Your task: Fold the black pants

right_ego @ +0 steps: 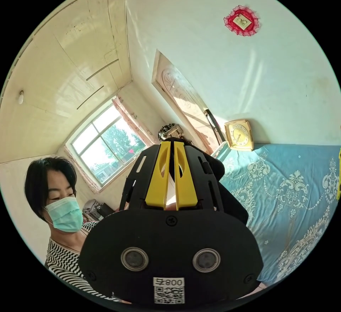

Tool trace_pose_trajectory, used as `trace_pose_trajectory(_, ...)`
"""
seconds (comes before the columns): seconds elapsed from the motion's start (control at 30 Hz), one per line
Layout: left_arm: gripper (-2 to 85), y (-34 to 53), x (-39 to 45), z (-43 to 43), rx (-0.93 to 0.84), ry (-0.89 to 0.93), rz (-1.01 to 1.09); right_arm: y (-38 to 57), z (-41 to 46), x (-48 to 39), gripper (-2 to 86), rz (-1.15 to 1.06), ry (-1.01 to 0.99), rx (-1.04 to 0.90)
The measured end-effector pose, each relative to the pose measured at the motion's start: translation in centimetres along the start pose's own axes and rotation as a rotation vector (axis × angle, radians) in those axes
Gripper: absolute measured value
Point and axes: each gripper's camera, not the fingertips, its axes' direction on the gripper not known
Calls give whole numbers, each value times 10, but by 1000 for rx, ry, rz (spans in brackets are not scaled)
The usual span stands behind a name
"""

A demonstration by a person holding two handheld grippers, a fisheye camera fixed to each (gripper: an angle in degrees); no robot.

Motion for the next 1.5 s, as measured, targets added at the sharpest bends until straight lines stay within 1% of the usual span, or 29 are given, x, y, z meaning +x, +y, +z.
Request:
trace_pose_trajectory(0.17, 18, -58, -9, -71, 132, -112, 108, 4, -50, 48, 8, 25, -34, 103)
trace_pose_trajectory(0.23, 18, -90, 0, -99, 202, -171, 206, 14, -83, 76, 8, 54, -20, 169)
trace_pose_trajectory(0.3, 18, -113, 8, -107, 228, -197, 275, 30, -108, 103, 8, 106, 22, 216)
trace_pose_trajectory(0.37, 19, -135, 12, -98, 202, -215, 320, 52, -129, 140, 8, 201, 77, 237)
trace_pose_trajectory(0.43, 20, -164, 5, -53, 94, -286, 352, 92, -150, 203, 7, 378, 143, 201)
trace_pose_trajectory(0.47, 20, -170, 0, -35, 49, -317, 350, 104, -154, 220, 7, 431, 172, 190)
trace_pose_trajectory(0.5, 21, -178, -16, 5, -64, -349, 327, 131, -161, 255, 6, 532, 250, 144)
trace_pose_trajectory(0.53, 21, -181, -38, 48, -204, -335, 278, 160, -167, 288, 6, 658, 298, 96)
trace_pose_trajectory(0.57, 22, -179, -51, 68, -276, -316, 237, 175, -172, 304, 5, 716, 316, 79)
trace_pose_trajectory(0.6, 23, -170, -75, 101, -390, -272, 140, 203, -182, 326, 5, 807, 364, 69)
trace_pose_trajectory(0.63, 24, -157, -93, 123, -457, -237, 72, 225, -191, 336, 5, 852, 397, 77)
trace_pose_trajectory(0.67, 24, -149, -99, 130, -469, -204, 50, 232, -193, 338, 6, 857, 407, 75)
trace_pose_trajectory(0.7, 24, -135, -109, 139, -474, -130, 27, 240, -192, 342, 7, 855, 431, 34)
trace_pose_trajectory(0.77, 25, -117, -123, 143, -474, -99, -13, 241, -180, 346, 12, 818, 489, -96)
trace_pose_trajectory(0.83, 29, -97, -148, 142, -461, -76, -94, 225, -153, 353, 26, 704, 563, -244)
trace_pose_trajectory(0.87, 31, -93, -154, 140, -458, -68, -117, 219, -143, 355, 36, 669, 564, -276)
trace_pose_trajectory(0.93, 41, -80, -179, 133, -425, -57, -203, 196, -95, 368, 70, 527, 572, -437)
trace_pose_trajectory(0.97, 44, -78, -184, 131, -413, -60, -217, 191, -81, 371, 76, 484, 578, -487)
trace_pose_trajectory(1.03, 59, -71, -202, 126, -390, -72, -267, 176, -27, 382, 88, 334, 606, -658)
trace_pose_trajectory(1.17, 75, -67, -222, 133, -392, -60, -303, 170, 33, 391, 104, 145, 689, -813)
trace_pose_trajectory(1.23, 80, -63, -236, 154, -441, -35, -327, 174, 60, 397, 108, 30, 768, -907)
trace_pose_trajectory(1.3, 82, -60, -246, 172, -458, -4, -361, 180, 73, 401, 109, -33, 796, -979)
trace_pose_trajectory(1.4, 86, -54, -271, 206, -453, 123, -494, 189, 80, 410, 103, -65, 827, -1074)
trace_pose_trajectory(1.5, 87, -48, -297, 231, -397, 210, -633, 183, 70, 409, 77, -101, 867, -1070)
